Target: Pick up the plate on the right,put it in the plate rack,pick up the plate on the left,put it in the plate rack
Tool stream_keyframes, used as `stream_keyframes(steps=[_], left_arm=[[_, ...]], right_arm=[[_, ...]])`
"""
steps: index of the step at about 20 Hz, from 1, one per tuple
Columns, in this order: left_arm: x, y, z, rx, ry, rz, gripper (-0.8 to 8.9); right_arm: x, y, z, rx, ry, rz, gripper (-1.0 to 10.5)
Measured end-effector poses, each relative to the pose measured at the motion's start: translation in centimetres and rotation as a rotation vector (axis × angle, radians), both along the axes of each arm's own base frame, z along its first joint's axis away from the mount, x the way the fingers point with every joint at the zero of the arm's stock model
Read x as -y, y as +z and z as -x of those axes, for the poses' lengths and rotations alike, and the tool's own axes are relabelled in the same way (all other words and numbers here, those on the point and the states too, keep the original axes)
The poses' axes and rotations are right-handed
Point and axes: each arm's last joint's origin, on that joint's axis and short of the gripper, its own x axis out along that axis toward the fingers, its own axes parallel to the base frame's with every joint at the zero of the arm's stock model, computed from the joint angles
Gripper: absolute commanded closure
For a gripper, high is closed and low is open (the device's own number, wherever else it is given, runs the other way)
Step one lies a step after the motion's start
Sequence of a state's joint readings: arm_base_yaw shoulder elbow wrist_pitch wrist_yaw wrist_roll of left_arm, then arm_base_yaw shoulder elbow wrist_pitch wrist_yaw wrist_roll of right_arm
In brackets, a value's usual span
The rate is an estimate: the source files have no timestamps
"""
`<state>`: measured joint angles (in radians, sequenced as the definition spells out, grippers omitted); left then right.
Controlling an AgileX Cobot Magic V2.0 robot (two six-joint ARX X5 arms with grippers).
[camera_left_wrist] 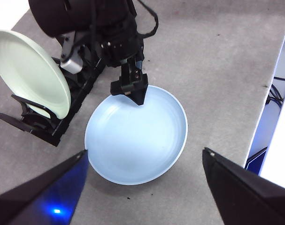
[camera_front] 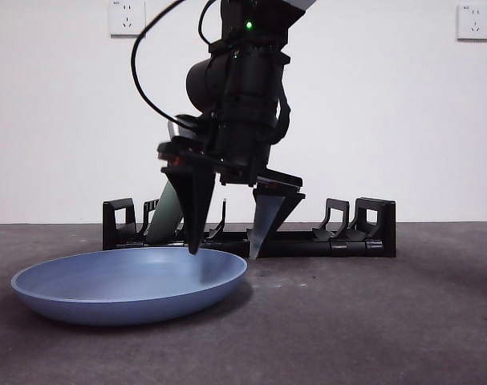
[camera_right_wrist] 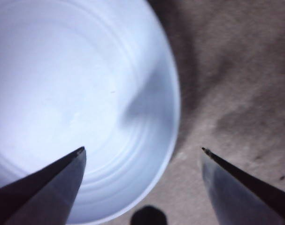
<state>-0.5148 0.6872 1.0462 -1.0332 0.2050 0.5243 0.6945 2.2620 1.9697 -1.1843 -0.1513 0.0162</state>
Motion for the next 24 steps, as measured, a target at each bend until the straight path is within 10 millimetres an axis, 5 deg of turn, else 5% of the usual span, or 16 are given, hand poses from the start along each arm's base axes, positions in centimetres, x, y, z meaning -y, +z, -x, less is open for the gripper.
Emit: stream_keyframes(steps=[7, 19, 24], left_arm=[[0.2, -0.1, 0.0, -0.005, -0.016, -0.003, 4.02], [0.5, -0.2, -0.2, -0.015, -0.031, -0.009, 4.02], [0.6, -0.2, -0.1, -0.015, -0.042, -0.009, 4.02]], right_arm=[[-0.2, -0.2, -0.4, 0.032, -0.011, -0.011, 6.9], [-0.3, -0.3, -0.5, 0.039, -0.027, -0.024, 7.0], [-0.1, -1.8, -0.3, 0.022, -0.035, -0.011, 7.0]])
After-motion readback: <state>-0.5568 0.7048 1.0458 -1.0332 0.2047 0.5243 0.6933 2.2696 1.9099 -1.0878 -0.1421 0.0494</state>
